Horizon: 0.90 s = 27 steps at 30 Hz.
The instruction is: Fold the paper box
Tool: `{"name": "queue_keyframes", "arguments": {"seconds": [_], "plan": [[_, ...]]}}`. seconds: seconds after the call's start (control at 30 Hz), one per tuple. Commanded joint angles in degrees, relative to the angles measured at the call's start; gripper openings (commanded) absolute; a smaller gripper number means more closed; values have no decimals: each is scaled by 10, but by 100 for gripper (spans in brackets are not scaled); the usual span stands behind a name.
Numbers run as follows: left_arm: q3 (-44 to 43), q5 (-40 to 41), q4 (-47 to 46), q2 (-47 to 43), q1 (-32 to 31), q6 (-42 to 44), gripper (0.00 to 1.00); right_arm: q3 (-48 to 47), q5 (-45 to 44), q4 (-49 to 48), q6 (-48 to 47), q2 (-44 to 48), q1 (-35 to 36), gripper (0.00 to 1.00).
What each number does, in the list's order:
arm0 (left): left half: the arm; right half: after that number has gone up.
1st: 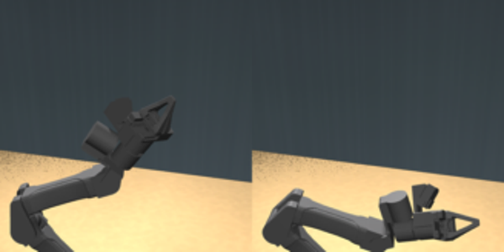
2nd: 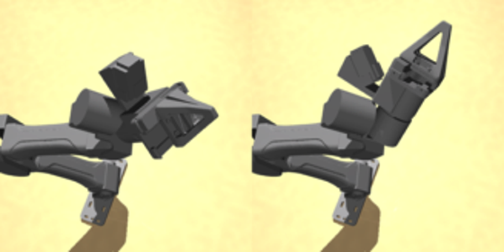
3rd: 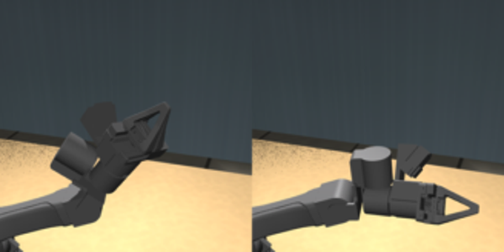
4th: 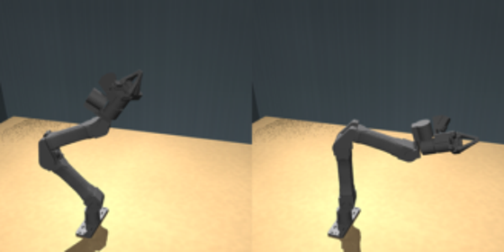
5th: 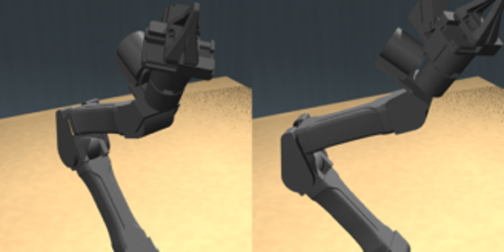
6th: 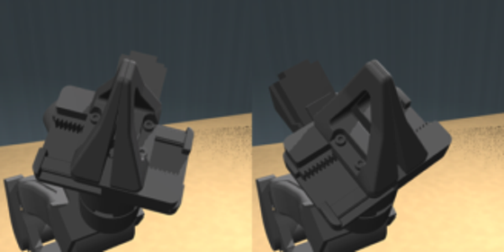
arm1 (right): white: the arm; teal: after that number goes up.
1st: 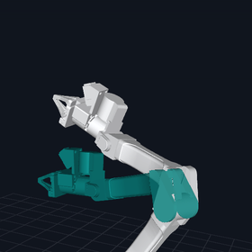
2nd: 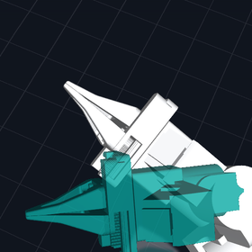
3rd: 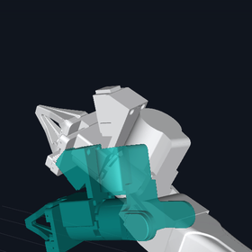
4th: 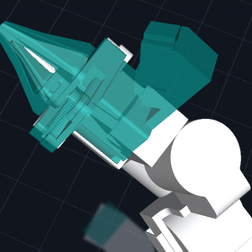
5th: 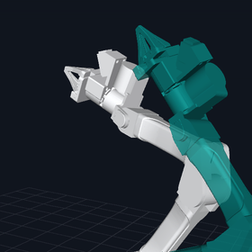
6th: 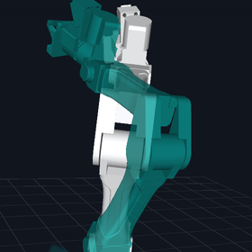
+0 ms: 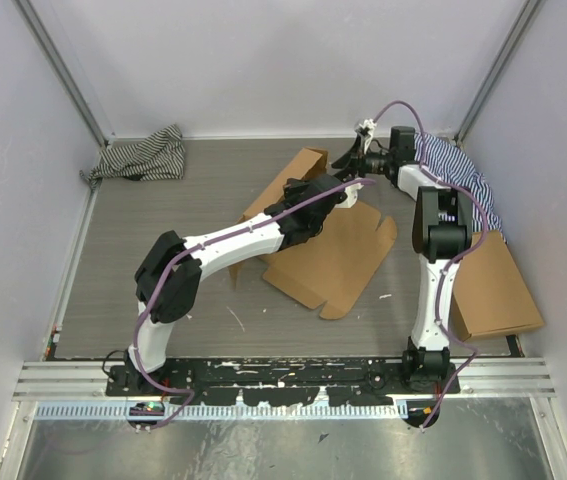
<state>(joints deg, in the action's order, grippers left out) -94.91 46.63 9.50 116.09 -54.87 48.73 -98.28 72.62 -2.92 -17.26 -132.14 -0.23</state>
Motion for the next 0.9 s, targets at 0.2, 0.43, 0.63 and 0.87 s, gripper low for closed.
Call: {"name": "queue_keyframes", "arguments": {"seconds": [0.2,0.43,0.63,0.87], "plan": [[-7,-14,19,-3,-4,-13,0,-28,48,-2,-11,-4,27,89],[-6,-17,22,-3,-5,-17,0,46,19,-394,305,-19,43,82],[-1,-16,22,-5,-5,-19,0,36,9,-593,477,-58,46,69],[-3,-12,23,-5,-9,-20,0,82,-56,-480,374,-21,61,43]]}}
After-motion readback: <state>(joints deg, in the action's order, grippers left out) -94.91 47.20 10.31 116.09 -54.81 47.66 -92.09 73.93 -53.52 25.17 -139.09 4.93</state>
